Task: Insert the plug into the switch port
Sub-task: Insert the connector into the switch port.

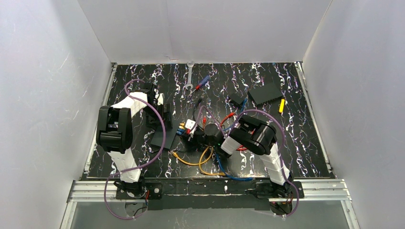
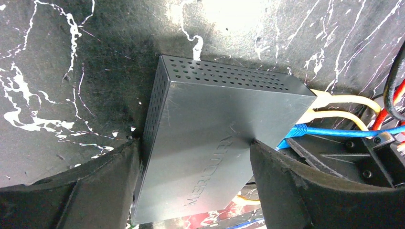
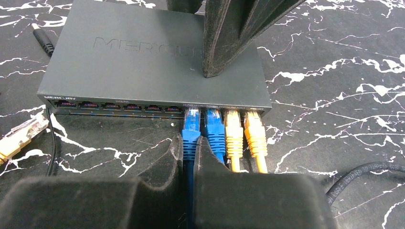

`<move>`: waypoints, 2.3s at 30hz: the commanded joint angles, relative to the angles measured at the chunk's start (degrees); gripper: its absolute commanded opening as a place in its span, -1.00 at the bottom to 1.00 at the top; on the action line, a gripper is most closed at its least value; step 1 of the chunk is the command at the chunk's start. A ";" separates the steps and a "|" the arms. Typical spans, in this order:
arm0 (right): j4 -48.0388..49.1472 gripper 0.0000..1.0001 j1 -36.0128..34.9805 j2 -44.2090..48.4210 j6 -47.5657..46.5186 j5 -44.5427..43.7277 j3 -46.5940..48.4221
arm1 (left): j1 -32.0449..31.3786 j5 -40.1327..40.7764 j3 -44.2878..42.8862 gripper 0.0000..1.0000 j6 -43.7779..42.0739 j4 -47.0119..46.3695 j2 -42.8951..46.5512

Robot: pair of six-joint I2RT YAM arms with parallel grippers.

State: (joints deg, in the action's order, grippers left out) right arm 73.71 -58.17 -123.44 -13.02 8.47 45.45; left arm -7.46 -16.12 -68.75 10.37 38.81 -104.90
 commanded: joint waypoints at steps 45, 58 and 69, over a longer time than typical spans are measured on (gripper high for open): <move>-18.62 0.01 -0.01 16.56 -3.68 5.67 0.90 | -3.79 6.12 0.05 0.53 -0.72 5.05 -3.28; -25.03 -0.26 0.64 15.45 -6.19 3.96 0.26 | -3.79 6.27 -0.07 0.53 -0.90 5.23 -3.38; -26.35 -0.29 1.04 15.90 -6.41 -0.60 -2.48 | -3.80 6.36 -0.07 0.53 -1.05 5.31 -3.55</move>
State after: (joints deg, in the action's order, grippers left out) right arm 46.35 -57.43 -108.09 -18.46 11.03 44.14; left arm -10.35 -12.25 -70.85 9.19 42.92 -105.78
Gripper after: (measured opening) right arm 0.356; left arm 0.769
